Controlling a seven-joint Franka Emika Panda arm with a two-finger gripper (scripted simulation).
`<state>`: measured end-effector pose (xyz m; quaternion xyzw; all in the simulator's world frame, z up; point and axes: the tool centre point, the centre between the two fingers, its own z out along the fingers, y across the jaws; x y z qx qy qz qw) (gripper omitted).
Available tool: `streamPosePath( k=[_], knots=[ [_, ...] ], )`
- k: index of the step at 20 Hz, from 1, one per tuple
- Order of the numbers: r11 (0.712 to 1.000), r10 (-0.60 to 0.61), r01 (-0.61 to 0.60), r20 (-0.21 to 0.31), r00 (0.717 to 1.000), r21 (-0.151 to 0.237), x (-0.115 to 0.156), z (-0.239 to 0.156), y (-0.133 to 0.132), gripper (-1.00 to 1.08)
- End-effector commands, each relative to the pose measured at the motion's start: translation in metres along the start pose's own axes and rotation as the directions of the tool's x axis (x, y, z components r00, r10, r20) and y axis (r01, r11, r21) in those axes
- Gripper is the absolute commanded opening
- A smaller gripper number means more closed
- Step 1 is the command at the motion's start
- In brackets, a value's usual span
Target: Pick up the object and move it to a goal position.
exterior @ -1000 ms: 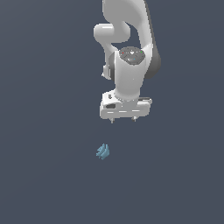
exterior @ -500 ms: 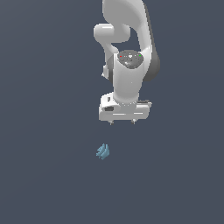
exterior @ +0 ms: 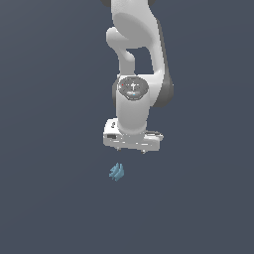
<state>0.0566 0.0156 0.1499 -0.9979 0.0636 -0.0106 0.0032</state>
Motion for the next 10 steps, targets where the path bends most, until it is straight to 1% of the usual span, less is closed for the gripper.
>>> streamPosePath(
  k=[1,5,10],
  knots=[
    [0.998,0.066,-0.066,0.005,0.998,-0.001,0.013,0.012,0.011,1.0],
    [0.987,0.16,-0.16,0.011,0.987,-0.004,0.03,0.03,0.027,1.0],
    [0.97,0.241,-0.241,0.015,0.97,-0.009,0.043,0.047,0.041,1.0]
  ],
)
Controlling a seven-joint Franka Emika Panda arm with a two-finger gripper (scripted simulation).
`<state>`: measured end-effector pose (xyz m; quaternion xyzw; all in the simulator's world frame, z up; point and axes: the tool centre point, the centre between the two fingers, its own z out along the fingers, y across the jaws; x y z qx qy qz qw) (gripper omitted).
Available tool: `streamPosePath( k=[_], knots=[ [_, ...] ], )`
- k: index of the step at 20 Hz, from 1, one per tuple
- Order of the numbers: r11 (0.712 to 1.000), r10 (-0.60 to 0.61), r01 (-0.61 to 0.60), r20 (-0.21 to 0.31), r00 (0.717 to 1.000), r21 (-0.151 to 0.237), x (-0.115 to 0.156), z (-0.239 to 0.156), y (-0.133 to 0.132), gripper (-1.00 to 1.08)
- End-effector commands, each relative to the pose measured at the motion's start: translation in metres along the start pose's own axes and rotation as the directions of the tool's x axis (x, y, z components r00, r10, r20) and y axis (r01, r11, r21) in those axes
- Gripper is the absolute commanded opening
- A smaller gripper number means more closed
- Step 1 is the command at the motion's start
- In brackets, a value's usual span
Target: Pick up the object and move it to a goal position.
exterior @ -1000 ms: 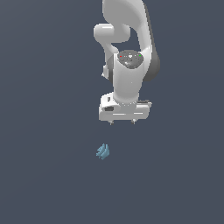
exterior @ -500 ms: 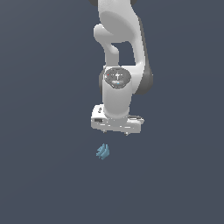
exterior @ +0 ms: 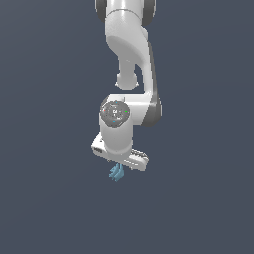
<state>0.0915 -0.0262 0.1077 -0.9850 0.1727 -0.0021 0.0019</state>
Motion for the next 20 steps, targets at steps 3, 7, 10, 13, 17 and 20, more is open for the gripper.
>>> streamPosePath(
  k=[3,7,10,13,17,20],
  knots=[
    [0.998,0.056,-0.056,0.002,0.998,-0.003,0.011,0.011,0.007,1.0],
    [0.997,0.078,-0.078,0.003,0.997,-0.005,0.015,0.016,0.01,1.0],
    [0.997,0.077,-0.077,0.004,0.997,-0.005,0.015,0.016,0.011,1.0],
    [0.997,0.077,-0.077,0.004,0.997,-0.005,0.015,0.02,0.011,1.0],
    [0.997,0.078,-0.078,0.003,0.997,-0.005,0.015,0.036,0.011,1.0],
    [0.997,0.08,-0.08,0.003,0.997,-0.005,0.014,0.053,0.011,1.0]
  ],
)
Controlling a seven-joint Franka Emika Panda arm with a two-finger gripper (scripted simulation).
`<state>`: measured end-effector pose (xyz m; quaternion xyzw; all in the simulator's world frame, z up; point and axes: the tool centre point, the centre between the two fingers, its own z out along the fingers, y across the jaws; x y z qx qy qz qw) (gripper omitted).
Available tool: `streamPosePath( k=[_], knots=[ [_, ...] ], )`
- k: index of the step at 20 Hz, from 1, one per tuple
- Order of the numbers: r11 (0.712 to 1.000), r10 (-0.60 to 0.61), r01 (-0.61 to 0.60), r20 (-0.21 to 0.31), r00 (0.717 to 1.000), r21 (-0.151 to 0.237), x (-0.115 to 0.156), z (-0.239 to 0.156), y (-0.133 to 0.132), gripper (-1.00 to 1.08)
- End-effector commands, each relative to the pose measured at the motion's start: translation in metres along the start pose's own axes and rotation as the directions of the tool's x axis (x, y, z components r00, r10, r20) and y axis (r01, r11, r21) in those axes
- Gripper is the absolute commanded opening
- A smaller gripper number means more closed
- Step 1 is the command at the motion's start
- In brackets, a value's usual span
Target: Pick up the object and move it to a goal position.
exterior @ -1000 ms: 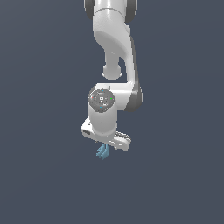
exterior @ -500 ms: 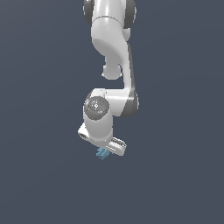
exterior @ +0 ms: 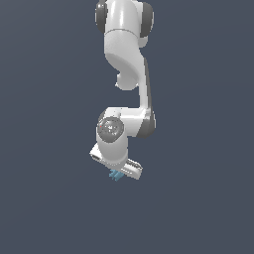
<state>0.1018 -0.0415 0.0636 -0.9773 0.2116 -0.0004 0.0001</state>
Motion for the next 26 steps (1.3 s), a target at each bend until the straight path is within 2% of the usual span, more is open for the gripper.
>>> streamPosePath(
  k=[1,9,10,26],
  knots=[
    [1.0,0.001,-0.001,0.001,1.0,0.0,-0.001,0.014,0.001,1.0],
    [1.0,0.002,-0.002,0.001,1.0,0.0,0.001,0.023,0.0,1.0],
    [1.0,0.002,-0.002,0.001,1.0,0.0,0.001,0.023,0.0,-1.0],
    [1.0,0.002,-0.002,0.001,1.0,0.0,0.0,0.012,-0.001,-1.0]
  ],
)
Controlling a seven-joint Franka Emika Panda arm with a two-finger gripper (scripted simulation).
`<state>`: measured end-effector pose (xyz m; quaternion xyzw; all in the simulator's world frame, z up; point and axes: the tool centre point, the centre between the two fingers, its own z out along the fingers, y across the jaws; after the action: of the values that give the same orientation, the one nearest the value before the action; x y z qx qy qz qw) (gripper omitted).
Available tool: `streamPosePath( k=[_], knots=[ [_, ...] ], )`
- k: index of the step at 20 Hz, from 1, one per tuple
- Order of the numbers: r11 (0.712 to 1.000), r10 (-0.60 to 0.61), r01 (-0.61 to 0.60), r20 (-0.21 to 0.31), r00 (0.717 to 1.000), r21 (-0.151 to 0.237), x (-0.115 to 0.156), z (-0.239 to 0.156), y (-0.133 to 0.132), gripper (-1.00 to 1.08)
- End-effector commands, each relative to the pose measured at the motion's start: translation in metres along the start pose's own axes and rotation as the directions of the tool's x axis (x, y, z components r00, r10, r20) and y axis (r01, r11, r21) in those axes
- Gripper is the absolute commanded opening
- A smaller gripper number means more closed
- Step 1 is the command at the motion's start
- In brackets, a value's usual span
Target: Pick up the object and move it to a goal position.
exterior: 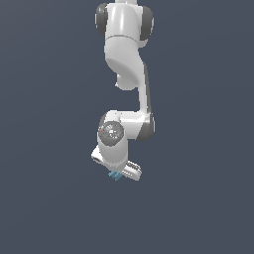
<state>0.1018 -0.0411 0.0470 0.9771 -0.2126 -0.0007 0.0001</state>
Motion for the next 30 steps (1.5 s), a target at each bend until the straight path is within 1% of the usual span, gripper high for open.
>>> streamPosePath(
  k=[1,5,9,30],
  knots=[
    [1.0,0.0,0.0,-0.001,1.0,0.001,0.0,-0.009,-0.001,-1.0],
    [1.0,0.0,0.0,-0.001,1.0,0.001,-0.002,-0.032,-0.003,-1.0],
    [1.0,0.0,0.0,-0.001,1.0,0.001,-0.005,-0.067,-0.005,-1.0],
    [1.0,0.0,0.0,-0.001,1.0,0.0,-0.02,-0.295,-0.024,-1.0]
  ],
)
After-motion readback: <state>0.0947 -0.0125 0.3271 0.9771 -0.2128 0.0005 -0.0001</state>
